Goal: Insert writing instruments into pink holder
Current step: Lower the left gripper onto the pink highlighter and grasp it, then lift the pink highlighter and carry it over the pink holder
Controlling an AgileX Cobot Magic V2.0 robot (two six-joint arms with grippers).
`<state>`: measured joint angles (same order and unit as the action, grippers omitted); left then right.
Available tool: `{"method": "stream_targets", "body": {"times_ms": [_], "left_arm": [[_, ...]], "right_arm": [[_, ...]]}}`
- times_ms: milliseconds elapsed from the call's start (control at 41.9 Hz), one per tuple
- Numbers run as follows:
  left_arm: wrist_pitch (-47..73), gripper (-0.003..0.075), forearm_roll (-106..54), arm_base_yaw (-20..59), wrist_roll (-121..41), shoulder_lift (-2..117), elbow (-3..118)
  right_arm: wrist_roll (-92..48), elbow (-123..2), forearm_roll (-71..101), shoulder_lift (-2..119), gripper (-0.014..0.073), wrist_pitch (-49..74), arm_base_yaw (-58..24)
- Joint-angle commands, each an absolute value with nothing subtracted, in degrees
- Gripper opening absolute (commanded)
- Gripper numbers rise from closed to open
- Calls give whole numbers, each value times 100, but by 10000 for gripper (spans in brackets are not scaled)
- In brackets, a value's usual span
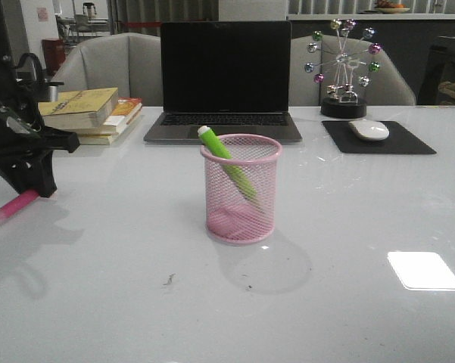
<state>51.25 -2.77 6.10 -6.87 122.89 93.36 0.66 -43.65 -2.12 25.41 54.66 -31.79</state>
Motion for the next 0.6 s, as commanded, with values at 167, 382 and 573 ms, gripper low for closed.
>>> {"method": "stream_targets", "body": {"times_ms": [167,382,573], "left_arm": [[4023,93,-1873,796,-1794,10319,8879],[2571,93,-2757,1460,-2705,8772,7799],[635,93,-3031,2530,-2724,7835,6676]], "right_arm": [[0,-4505,-229,2587,477,5054,-3160],[0,-4505,-229,2587,477,5054,-3160],[0,-4505,-229,2587,477,5054,-3160]]}}
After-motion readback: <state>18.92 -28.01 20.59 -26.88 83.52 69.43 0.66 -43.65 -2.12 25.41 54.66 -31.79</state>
